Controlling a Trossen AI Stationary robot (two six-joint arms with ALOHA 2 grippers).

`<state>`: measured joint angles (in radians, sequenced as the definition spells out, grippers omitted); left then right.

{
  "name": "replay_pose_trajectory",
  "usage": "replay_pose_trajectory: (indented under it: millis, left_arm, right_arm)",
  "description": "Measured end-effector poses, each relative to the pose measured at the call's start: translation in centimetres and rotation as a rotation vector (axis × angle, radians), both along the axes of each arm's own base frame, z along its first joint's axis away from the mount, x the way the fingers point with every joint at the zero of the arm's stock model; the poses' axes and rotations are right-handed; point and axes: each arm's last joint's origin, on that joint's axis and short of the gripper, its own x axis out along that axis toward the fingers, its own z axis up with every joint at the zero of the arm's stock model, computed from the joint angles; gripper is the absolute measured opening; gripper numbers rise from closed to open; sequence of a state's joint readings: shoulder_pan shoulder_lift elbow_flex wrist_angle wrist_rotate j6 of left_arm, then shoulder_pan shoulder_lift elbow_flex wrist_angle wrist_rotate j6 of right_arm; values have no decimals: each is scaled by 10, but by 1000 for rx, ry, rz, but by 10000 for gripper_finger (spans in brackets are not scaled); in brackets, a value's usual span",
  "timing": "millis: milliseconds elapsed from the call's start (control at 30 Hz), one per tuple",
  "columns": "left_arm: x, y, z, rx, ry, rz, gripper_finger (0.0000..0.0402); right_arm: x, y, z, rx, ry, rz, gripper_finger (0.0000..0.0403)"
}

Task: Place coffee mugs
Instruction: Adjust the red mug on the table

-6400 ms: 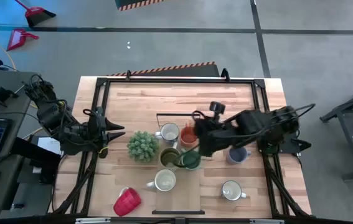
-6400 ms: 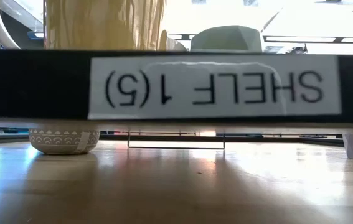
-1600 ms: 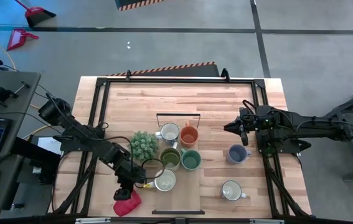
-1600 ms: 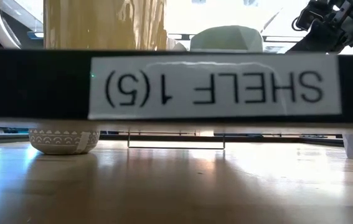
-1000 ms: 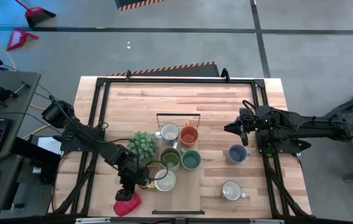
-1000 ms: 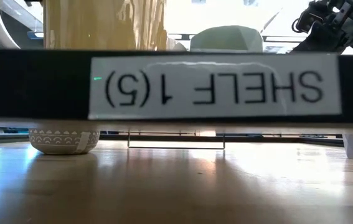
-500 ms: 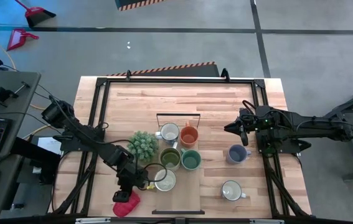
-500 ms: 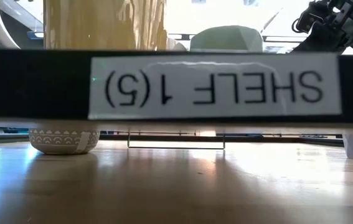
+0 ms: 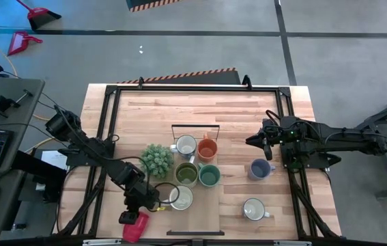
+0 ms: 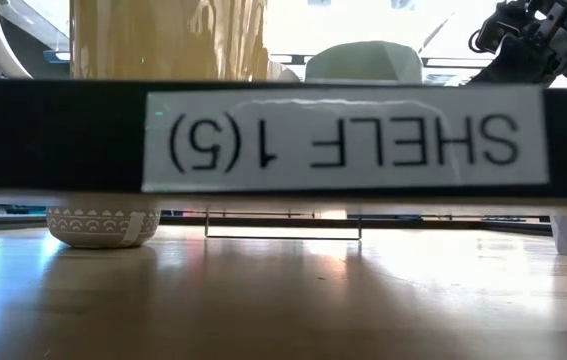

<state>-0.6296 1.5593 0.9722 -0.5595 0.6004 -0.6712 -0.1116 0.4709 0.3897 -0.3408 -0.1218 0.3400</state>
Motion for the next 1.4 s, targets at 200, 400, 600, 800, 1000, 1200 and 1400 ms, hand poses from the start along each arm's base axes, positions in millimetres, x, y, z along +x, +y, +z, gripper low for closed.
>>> replay_pose_trajectory:
  millis: [200,400,600,800,1000,1200,1400]
  left_arm:
    - [-2,2,-3,16,22,1,193]
    - [-10,7,-18,41,93,21,193]
    - [-8,8,-18,28,77,20,193]
    - [-3,7,-16,-1,26,21,183]
    - [-3,8,-16,-2,19,16,148]
    - [-3,8,-16,-3,8,4,117]
    - [-2,13,-16,12,8,-7,80]
  right_arm:
    - [0,0,0,0,0,0,43]
    - [0,0,0,0,-1,0,43]
    - [0,0,0,0,-1,-1,43]
    - [0,0,0,0,-1,-1,43]
    - [0,0,0,0,-1,-1,43]
    - [0,0,0,0,-1,-1,43]
    - [0,0,0,0,-1,-2,43]
